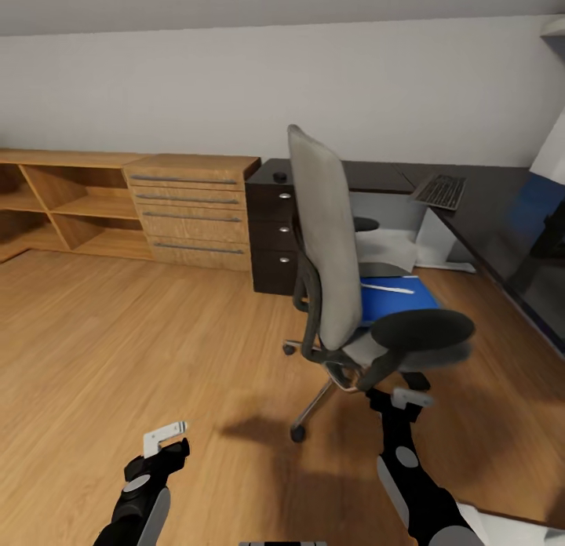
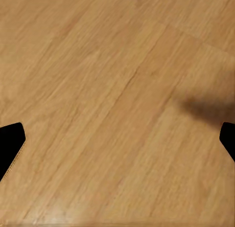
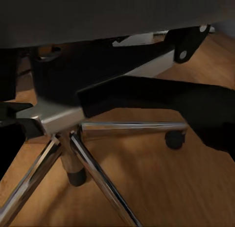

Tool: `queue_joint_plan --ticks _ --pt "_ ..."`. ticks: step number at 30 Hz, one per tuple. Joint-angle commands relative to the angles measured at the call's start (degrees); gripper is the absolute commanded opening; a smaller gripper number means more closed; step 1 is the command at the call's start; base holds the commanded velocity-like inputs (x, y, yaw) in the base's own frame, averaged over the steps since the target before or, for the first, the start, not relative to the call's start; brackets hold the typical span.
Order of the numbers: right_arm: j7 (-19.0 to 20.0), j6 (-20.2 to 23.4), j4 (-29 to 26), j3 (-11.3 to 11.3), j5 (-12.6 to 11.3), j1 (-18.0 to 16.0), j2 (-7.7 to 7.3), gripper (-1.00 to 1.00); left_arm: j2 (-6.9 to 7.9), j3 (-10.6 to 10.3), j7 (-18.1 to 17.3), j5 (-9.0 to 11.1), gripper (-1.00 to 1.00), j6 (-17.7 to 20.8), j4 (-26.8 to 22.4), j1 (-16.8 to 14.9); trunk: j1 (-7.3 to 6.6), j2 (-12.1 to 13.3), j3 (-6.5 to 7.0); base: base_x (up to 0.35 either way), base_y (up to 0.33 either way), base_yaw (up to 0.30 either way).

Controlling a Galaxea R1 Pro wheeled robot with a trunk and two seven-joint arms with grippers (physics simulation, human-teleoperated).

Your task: In the bedroom, organize the workspace by keeping the computer under the desk, ensuring the monitor is on the desk, placing the keyboard on the desk next to the monitor, placing the mouse on the desk next to the keyboard, moving the folder from the swivel chair onto the desk next to the mouse, stacking the notebook on top of the folder with the pen on top of the notebook, and positioning the swivel chair next to the desk.

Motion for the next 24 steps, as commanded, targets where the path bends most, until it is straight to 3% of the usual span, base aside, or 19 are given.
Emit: queue_joint_plan --ticks 1,15,24 --pt "0.09 -0.26 -0.01 -0.06 -0.17 -0.02 0.03 1.00 -0.03 0.02 0.27 0.52 1.00 0.16 -0.07 -0.02 -0.01 -0.02 0.01 -0.021 0.019 0.231" --pt "0.07 -0.33 -0.16 -0.06 -0.09 -0.01 0.88 1.00 -0.10 -0.07 0.26 0.47 1.00 0.16 -0.07 -0.03 -0.01 -0.02 0.34 -0.002 0.002 0.259" --pt "0.09 -0.33 -0.17 -0.07 -0.01 -0.01 0.83 1.00 -0.04 0.00 0.18 0.45 1.00 0.15 -0.08 -0.05 -0.01 -0.02 0.34 -0.194 0.000 0.039"
